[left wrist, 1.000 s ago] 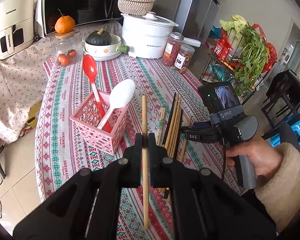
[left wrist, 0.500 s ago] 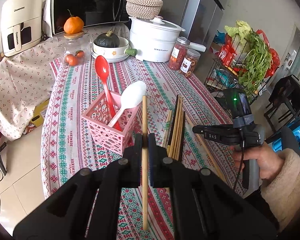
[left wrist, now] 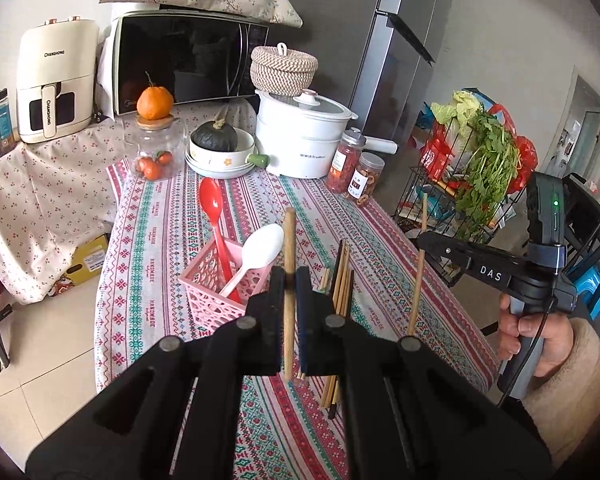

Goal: Organize utensils
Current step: 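Insert both chopsticks into the pink basket with both tools and release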

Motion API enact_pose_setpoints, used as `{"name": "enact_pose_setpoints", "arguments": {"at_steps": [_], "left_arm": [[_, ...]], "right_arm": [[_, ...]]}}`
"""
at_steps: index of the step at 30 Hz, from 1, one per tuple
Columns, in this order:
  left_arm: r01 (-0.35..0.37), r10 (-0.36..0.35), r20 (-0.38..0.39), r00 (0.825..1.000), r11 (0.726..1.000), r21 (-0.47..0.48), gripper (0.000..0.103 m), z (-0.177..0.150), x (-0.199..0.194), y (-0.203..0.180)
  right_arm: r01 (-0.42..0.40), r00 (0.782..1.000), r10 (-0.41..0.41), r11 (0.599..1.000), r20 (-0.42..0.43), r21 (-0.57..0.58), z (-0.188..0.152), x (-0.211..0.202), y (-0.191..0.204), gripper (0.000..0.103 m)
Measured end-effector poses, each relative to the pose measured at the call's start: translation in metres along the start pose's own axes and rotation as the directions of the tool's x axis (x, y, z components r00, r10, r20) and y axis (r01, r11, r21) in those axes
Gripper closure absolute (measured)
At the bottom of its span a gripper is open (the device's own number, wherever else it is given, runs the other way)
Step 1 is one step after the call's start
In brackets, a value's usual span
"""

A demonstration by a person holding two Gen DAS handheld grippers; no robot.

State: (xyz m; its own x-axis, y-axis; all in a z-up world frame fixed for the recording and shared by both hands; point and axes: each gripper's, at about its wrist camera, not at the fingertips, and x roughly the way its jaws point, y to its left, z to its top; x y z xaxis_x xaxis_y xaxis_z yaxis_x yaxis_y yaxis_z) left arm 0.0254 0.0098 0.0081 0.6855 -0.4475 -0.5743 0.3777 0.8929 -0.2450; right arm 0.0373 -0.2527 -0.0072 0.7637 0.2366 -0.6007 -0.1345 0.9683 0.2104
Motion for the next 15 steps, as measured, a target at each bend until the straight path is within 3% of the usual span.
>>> {"name": "enact_pose_setpoints", "arguments": {"at_steps": [5,15], "left_arm": [[0.012,-0.01,0.081,0.997,1.0,-0.024,0.097,0.013,-0.015,0.007],[0.001,0.015,0.278,0.961,0.998,-0.059,0.097,0.043,-0.049,0.021]], "right_arm": [[0.024,0.988,-0.012,0.997,0.153,-0.079,0.016,-0.018,0.021,0.097],[-0.004,0.974,0.017,0.998,0.227,-0.058,0.046,-0.028,0.039,0.097]]}}
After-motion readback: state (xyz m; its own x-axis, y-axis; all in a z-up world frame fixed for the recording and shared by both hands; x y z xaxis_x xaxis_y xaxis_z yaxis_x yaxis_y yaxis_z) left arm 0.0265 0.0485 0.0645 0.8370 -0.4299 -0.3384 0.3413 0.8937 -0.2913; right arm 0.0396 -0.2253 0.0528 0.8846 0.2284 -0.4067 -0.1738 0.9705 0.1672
